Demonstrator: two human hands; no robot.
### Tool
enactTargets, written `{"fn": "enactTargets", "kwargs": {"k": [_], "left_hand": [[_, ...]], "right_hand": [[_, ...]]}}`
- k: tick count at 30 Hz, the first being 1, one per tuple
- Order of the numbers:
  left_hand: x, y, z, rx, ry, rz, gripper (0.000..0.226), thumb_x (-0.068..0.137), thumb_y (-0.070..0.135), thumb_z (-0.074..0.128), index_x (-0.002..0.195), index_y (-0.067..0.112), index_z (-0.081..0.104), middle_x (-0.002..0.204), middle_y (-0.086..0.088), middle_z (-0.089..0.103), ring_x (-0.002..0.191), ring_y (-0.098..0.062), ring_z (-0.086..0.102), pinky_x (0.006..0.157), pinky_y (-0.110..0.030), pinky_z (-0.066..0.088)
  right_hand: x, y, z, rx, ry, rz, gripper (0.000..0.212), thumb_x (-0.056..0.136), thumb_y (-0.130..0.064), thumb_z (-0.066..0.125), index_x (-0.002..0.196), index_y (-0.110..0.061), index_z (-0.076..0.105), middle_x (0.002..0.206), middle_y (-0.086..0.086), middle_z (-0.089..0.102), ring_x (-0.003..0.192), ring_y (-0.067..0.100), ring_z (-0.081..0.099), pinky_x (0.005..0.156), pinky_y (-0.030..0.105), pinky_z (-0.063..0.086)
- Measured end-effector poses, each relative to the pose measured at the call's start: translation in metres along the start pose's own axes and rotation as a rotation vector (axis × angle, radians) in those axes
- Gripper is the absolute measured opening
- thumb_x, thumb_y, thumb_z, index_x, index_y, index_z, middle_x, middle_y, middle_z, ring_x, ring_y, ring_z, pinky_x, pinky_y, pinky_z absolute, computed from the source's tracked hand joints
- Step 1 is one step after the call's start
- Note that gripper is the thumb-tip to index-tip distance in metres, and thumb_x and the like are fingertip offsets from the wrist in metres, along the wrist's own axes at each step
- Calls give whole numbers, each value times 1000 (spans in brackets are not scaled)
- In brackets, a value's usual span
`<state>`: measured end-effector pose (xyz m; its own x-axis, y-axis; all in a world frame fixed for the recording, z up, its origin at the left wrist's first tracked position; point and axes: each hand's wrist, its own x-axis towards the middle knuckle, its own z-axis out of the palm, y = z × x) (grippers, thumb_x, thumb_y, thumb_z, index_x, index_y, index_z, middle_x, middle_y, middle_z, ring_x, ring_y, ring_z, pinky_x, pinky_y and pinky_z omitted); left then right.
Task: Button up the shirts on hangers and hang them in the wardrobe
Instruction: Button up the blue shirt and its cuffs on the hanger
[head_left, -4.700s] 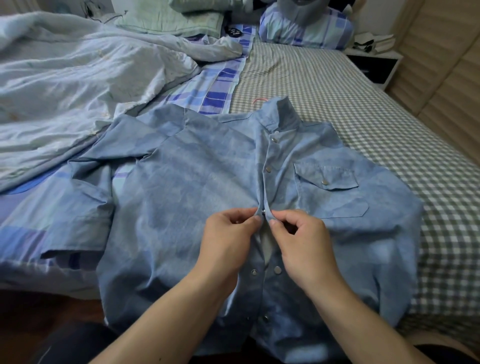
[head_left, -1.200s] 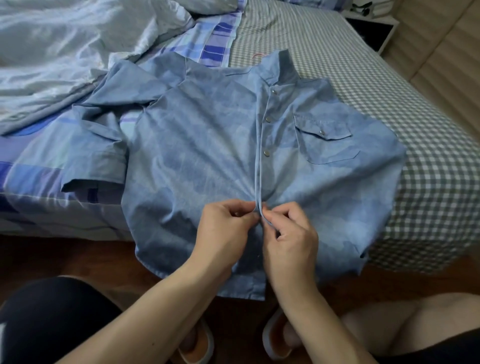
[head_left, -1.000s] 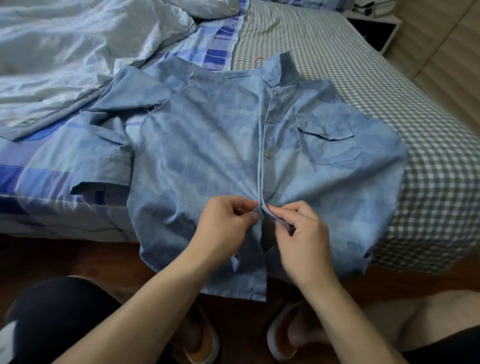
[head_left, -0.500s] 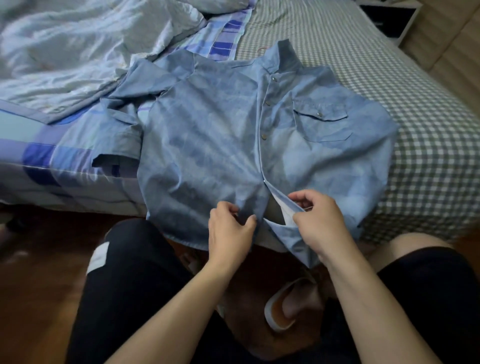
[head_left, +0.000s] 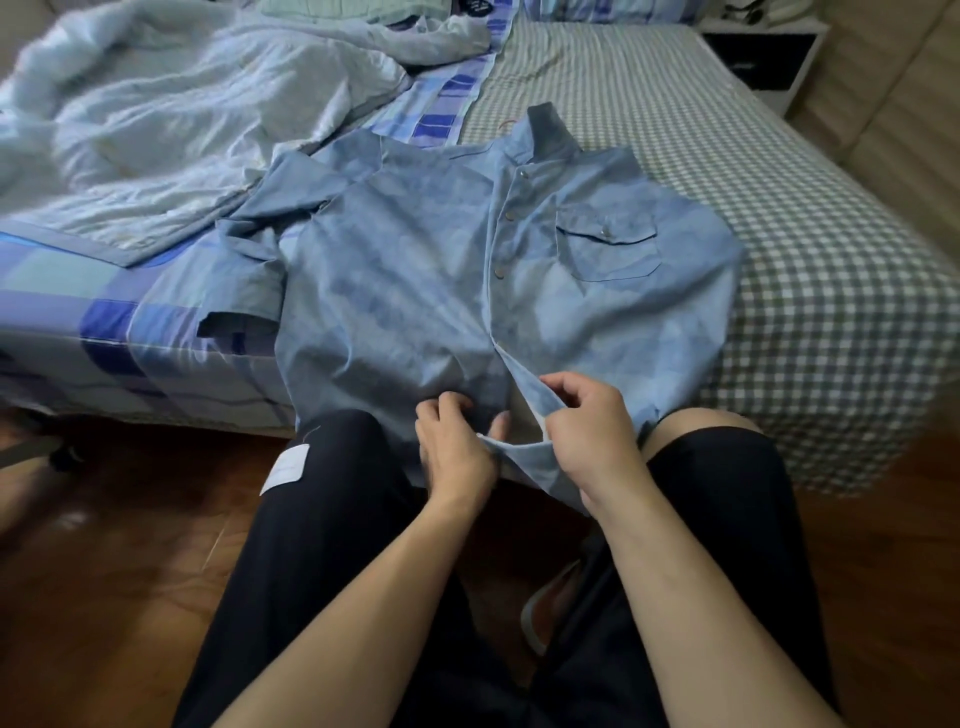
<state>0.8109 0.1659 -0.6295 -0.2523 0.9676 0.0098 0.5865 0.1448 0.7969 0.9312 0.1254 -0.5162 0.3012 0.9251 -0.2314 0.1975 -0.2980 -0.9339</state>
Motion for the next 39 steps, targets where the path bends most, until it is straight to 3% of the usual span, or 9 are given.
{"fn": "enactTargets", "kwargs": {"k": [4,9,14,19,25,28,32,35,39], "left_hand": [[0,11,6,114,42,-31,62,80,59,71,116,20,40,123,-4,41,116,-26,45,98,-41,45],[19,20,-13,183,77,72,16,85,25,63,89,15,52,108,-8,46,102,-32,46,92,-44,46],[7,21,-45,-107,-42,20,23,85,9,64,75,15,44,70,4,49,65,-14,45,62,-22,38],[-17,21,-92,-540,-185,-148,19,87,-1,75,97,11,64,81,-11,68,77,-20,68,70,-29,57],[-28,43,-133,-581,-302,-149,8,87,4,77,92,10,74,76,-1,75,69,-9,71,60,-18,52],[-30,52,-143,-559,-339,-166,3,87,13,78,85,15,78,76,-5,75,66,-12,70,57,-21,50],[-28,64,-147,-560,-349,-139,4,86,15,79,85,12,78,79,-9,77,70,-14,71,65,-23,52],[-13,73,-155,-532,-396,-94,11,89,19,78,82,10,75,71,-5,71,63,-11,61,58,-22,47],[20,84,-164,-425,-536,63,26,97,29,69,80,10,66,63,3,58,60,-7,50,59,-23,39]], "right_hand": [[-7,5,-2,49,-29,-10,34,85,3,53,79,-23,74,78,-5,74,76,11,67,66,28,54],[-7,1,-17,69,-63,5,47,82,11,47,82,-28,73,86,-9,74,87,13,67,69,24,52],[-4,-5,-24,70,-116,5,44,83,10,51,89,-25,77,86,-7,77,88,16,71,74,31,58],[-3,-3,-11,64,-234,18,36,81,9,62,88,-22,79,86,1,78,89,23,74,88,42,57],[-13,-4,13,248,-224,-27,24,82,0,77,85,-24,81,88,3,79,85,17,74,87,40,58],[-17,-7,17,128,-79,-171,12,82,-9,81,88,-20,79,99,-7,76,91,10,73,87,33,58],[-31,-14,22,-113,24,-451,16,81,-7,81,81,-22,77,95,-14,70,89,-2,67,79,7,45],[-34,-20,22,-235,3,-530,18,80,-6,81,79,-23,74,87,-13,67,84,2,65,74,15,47],[-28,-32,12,-687,-172,-312,17,84,-21,78,84,-30,64,85,-8,65,86,11,61,78,32,49]]}}
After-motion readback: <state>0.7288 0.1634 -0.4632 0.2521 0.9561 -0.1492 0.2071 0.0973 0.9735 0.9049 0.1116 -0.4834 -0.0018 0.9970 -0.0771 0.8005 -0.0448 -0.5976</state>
